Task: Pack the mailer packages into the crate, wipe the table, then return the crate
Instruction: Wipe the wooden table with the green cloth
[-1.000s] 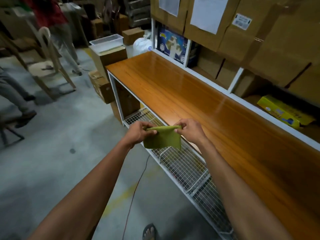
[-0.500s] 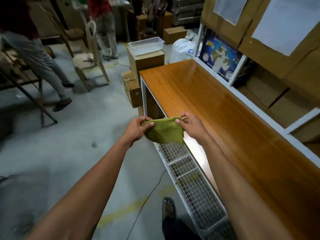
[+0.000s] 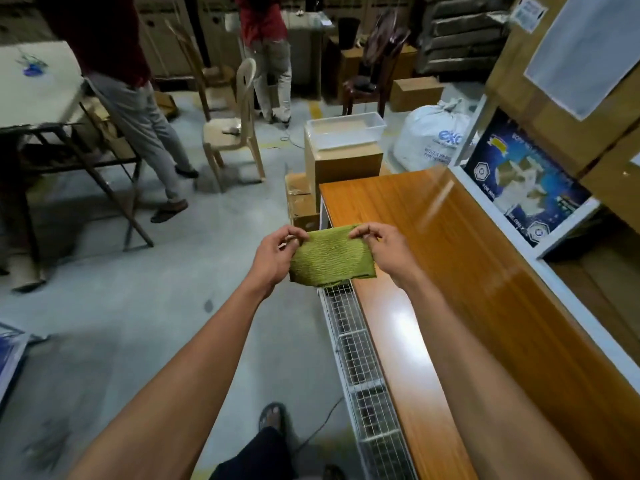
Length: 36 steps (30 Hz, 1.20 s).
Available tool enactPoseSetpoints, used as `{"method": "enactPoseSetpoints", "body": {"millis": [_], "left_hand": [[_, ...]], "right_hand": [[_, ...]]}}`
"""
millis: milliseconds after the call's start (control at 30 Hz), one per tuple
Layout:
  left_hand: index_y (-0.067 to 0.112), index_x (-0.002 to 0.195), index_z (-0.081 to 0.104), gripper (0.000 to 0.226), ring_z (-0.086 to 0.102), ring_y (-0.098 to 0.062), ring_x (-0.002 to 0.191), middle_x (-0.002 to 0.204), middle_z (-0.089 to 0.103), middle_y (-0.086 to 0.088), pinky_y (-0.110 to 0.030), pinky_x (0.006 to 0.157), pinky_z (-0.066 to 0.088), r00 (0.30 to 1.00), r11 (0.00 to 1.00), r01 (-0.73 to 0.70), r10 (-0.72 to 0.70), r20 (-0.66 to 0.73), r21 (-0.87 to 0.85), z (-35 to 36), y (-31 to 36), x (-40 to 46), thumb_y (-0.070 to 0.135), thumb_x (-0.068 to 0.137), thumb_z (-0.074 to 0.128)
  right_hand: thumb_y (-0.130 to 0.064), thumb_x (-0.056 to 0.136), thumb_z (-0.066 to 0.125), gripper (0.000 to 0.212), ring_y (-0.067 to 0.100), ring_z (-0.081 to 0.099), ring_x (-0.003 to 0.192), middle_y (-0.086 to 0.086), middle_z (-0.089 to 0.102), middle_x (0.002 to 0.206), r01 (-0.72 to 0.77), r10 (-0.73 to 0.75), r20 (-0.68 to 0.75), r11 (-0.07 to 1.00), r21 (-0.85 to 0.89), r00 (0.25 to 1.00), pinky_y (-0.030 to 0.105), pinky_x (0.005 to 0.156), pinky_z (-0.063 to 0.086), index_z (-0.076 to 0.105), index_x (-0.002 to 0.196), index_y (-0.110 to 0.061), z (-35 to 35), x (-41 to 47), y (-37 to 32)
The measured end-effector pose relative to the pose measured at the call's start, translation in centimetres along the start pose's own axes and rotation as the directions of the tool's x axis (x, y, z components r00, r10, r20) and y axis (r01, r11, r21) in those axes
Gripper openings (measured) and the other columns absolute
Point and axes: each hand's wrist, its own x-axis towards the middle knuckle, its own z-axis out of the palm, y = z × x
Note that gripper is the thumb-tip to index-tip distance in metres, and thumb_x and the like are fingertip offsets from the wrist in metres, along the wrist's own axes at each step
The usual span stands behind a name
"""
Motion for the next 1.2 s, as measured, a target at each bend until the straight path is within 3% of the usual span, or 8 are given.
{"method": "enactPoseSetpoints", "body": {"millis": [300,400,600,733,800,900,1067,1200], "left_hand": [[0.018,0.101,0.08,0.022,0.065,-0.016,0.099,0.115,0.073,-0.002,-0.019,0.072,0.054,0.957,0.989,0.11,-0.078,0.278,-0.1,-0.1,-2.1,15.6,-0.002,0.096,0.072],[0.019,0.098,0.081,0.029,0.065,-0.017,0.099,0.116,0.073,-0.001,-0.023,0.067,0.055,0.949,0.982,0.152,-0.113,0.296,-0.113,-0.6,-2.5,22.0,-0.003,0.102,0.063],[0.026,0.095,0.082,0.039,0.068,-0.009,0.116,0.112,0.076,0.021,-0.036,0.106,0.052,0.948,0.998,0.048,-0.034,0.316,-0.037,-2.0,-1.8,33.9,-0.004,0.103,0.06],[0.026,0.099,0.08,0.029,0.066,0.003,0.099,0.104,0.077,0.022,-0.03,0.1,0.05,0.951,0.997,0.026,0.0,0.31,-0.078,-2.1,-0.4,39.1,0.002,0.102,0.066],[0.028,0.101,0.082,0.023,0.067,-0.005,0.103,0.114,0.076,0.013,-0.036,0.101,0.053,0.948,0.994,0.043,-0.01,0.317,-0.098,-2.1,0.1,41.5,0.007,0.099,0.072],[0.028,0.104,0.083,0.02,0.068,-0.014,0.108,0.118,0.074,0.011,-0.04,0.1,0.057,0.95,0.998,0.038,-0.019,0.31,-0.054,-1.5,0.9,44.6,0.011,0.099,0.074],[0.027,0.109,0.082,0.015,0.064,-0.002,0.089,0.104,0.07,0.022,-0.009,0.073,0.051,0.971,0.991,0.004,-0.036,0.235,0.135,0.5,2.8,49.6,0.018,0.101,0.073],[0.022,0.108,0.083,0.014,0.057,0.003,0.075,0.095,0.067,0.02,-0.003,0.06,0.042,0.988,0.968,0.005,-0.044,0.149,0.251,2.6,2.9,53.8,0.014,0.1,0.072]], "right_hand": [[-0.008,0.101,0.067,0.019,0.022,0.069,0.104,0.003,0.072,0.116,-0.028,0.036,-0.052,0.988,0.151,0.998,0.046,0.084,0.06,0.079,0.107,-0.021,0.6,15.6,0.9],[-0.003,0.093,0.076,0.022,0.017,0.065,0.105,0.0,0.072,0.112,-0.06,0.074,-0.101,0.989,0.138,0.992,0.042,0.089,0.058,0.078,0.106,-0.021,0.9,21.0,0.1],[-0.017,0.09,0.079,0.029,0.013,0.066,0.109,-0.013,0.078,0.104,-0.13,0.113,-0.256,0.99,-0.052,0.96,0.032,0.093,0.052,0.08,0.088,-0.045,0.3,31.3,-1.5],[-0.006,0.09,0.08,0.025,-0.008,0.06,0.077,-0.009,0.068,0.088,-0.109,0.094,-0.213,0.992,-0.058,0.972,0.012,0.073,0.045,0.081,0.104,-0.027,-0.9,36.1,-4.0],[0.005,0.088,0.079,0.034,-0.014,0.063,0.078,-0.004,0.069,0.101,-0.103,0.092,-0.166,0.993,-0.06,0.982,0.006,0.072,0.045,0.077,0.116,-0.013,-1.7,38.2,-5.0],[0.002,0.083,0.083,0.041,0.002,0.071,0.104,-0.002,0.072,0.123,-0.163,0.147,-0.187,0.984,-0.075,0.971,0.019,0.084,0.057,0.08,0.114,-0.025,-3.1,41.4,-4.7],[-0.015,0.082,0.087,0.031,0.011,0.063,0.105,-0.005,0.07,0.119,-0.214,0.127,-0.336,0.947,-0.237,0.933,0.024,0.089,0.047,0.082,0.109,-0.031,-4.4,46.8,-4.3],[-0.015,0.086,0.086,0.025,0.015,0.062,0.111,-0.001,0.073,0.121,-0.233,0.123,-0.318,0.913,-0.335,0.94,0.021,0.091,0.043,0.082,0.107,-0.026,-5.4,51.9,-3.2]]}}
